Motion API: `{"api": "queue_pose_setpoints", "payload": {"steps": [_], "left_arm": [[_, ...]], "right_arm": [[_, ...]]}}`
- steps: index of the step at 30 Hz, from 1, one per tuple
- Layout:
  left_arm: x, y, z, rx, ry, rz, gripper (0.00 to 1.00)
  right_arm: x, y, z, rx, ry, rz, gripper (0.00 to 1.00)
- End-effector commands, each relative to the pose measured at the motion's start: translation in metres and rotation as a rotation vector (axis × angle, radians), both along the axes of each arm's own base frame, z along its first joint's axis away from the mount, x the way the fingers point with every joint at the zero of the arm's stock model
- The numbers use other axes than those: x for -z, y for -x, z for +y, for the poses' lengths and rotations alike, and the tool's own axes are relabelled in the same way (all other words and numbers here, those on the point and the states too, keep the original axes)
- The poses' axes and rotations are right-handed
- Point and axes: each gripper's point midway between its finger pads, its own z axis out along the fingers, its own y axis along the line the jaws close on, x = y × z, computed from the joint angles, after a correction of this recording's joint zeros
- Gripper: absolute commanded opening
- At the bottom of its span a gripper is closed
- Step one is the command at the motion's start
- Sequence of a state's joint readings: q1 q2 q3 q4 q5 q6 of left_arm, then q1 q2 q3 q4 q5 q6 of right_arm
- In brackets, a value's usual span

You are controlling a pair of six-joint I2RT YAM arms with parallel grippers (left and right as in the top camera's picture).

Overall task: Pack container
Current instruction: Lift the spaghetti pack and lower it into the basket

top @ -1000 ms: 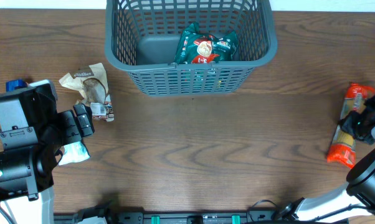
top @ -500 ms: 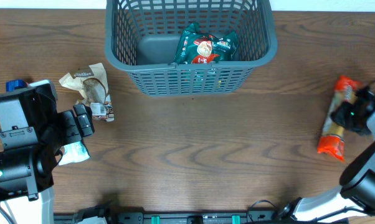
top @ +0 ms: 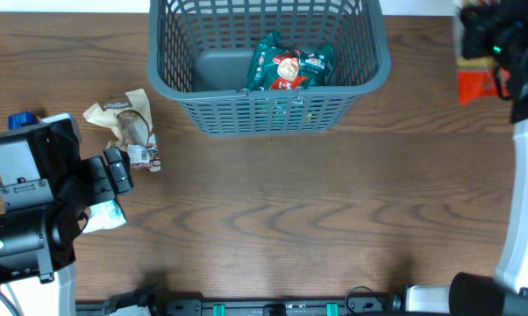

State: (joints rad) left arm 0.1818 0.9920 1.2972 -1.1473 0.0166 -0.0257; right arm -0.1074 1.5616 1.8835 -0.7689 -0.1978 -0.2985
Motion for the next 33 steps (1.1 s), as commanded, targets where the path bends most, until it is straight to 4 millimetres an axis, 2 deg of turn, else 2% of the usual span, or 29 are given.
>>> {"api": "queue_pose_setpoints", "payload": {"steps": [1,6,8,10,14,16,21,25,29,30,32,33], "left_arm": [[-0.002,0.001,0.001,-0.001,-0.005,-0.003,0.99],[-0.002,0.001,0.001,-0.001,-0.005,-0.002,0.99],[-0.002,0.001,0.001,-0.001,-0.005,-0.002,0.99],[-0.002,0.001,0.001,-0.001,-0.005,-0.002,0.99],[-0.002,0.001,0.001,-0.001,-0.005,-0.002,0.99],[-0.001,0.001,0.001,-0.001,-0.004,0.001,0.99],[0.000,0.003,0.001,-0.001,-0.002,0.011,0.99],[0.000,0.003,0.001,-0.001,-0.002,0.012,0.99],[0.000,0.003,0.001,-0.001,-0.002,0.012,0.99],[0.000,0.003,0.001,-0.001,-0.002,0.012,0.99],[0.000,0.003,0.001,-0.001,-0.002,0.012,0.99],[0.000,0.003,0.001,-0.001,-0.002,0.012,0.99]], "right_arm": [[-0.031,0.012,0.078,-0.316,0.192,-0.122,0.01],[-0.046,0.024,0.168,-0.564,0.322,-0.248,0.01],[-0.048,0.023,0.194,-0.620,0.331,-0.281,0.01],[-0.044,0.018,0.217,-0.666,0.327,-0.284,0.01],[-0.011,0.002,0.246,-0.725,0.322,-0.202,0.01],[0.012,-0.008,0.253,-0.740,0.323,-0.144,0.01],[0.086,-0.027,0.260,-0.772,0.326,0.052,0.01],[0.147,-0.030,0.261,-0.819,0.357,0.209,0.01],[0.193,-0.027,0.260,-0.838,0.356,0.347,0.01],[0.203,-0.026,0.259,-0.840,0.356,0.377,0.06],[0.215,-0.022,0.257,-0.844,0.355,0.422,0.31],[0.217,-0.020,0.256,-0.843,0.351,0.435,0.40]]}}
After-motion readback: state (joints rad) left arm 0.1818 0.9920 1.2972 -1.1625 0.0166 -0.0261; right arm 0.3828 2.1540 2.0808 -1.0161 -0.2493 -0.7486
